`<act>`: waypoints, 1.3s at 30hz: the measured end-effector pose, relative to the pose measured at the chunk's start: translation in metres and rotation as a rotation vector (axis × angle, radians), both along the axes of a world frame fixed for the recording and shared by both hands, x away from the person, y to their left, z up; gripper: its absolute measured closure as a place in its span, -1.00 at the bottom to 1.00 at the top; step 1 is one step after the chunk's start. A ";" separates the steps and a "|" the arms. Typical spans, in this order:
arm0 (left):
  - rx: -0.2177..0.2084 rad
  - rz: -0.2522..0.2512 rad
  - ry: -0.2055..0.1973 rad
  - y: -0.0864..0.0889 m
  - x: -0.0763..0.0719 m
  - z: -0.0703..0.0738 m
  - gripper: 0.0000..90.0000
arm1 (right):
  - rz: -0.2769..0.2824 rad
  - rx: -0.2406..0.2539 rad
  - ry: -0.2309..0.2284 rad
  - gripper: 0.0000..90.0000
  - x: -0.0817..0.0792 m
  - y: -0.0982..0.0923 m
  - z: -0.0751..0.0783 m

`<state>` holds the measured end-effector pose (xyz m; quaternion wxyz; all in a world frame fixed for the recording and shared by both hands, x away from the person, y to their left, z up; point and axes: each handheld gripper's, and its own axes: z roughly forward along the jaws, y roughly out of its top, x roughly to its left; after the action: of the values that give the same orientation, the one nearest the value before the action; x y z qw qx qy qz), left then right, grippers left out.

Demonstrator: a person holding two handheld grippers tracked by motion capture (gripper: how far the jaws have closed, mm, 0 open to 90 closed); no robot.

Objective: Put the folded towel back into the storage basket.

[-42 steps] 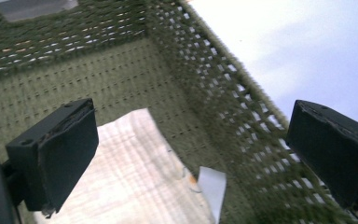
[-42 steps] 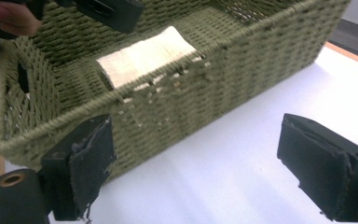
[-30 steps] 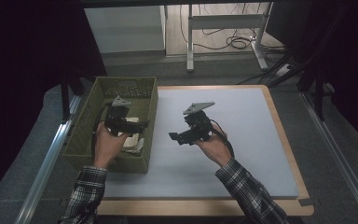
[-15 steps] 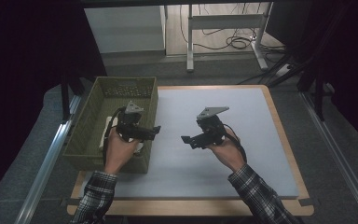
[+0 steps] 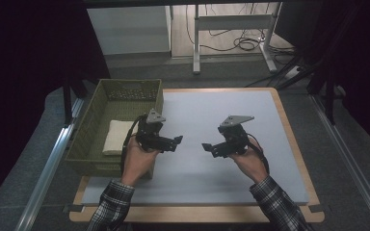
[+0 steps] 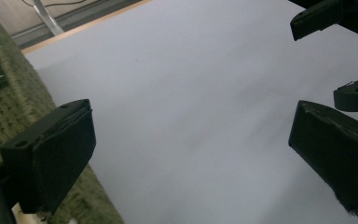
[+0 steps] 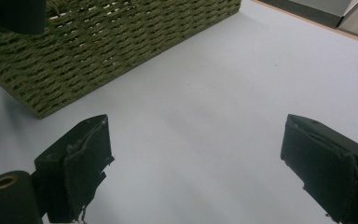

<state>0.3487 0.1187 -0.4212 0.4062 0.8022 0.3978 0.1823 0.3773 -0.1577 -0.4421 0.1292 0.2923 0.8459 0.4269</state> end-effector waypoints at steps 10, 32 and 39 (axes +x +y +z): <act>-0.017 -0.030 0.012 -0.025 -0.005 -0.003 -0.99 | -0.033 -0.004 0.005 -0.81 -0.007 -0.029 -0.005; -0.016 -0.066 0.013 -0.062 -0.025 -0.046 -0.99 | -0.092 -0.001 -0.009 -0.81 -0.031 -0.086 -0.010; -0.016 -0.068 -0.004 -0.063 -0.040 -0.058 -0.99 | -0.113 -0.002 -0.006 -0.81 -0.041 -0.104 -0.017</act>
<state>0.3091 0.0561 -0.4794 0.4193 0.8116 0.3710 0.1670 0.3358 -0.2612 -0.4594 0.1558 0.3381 0.8282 0.4189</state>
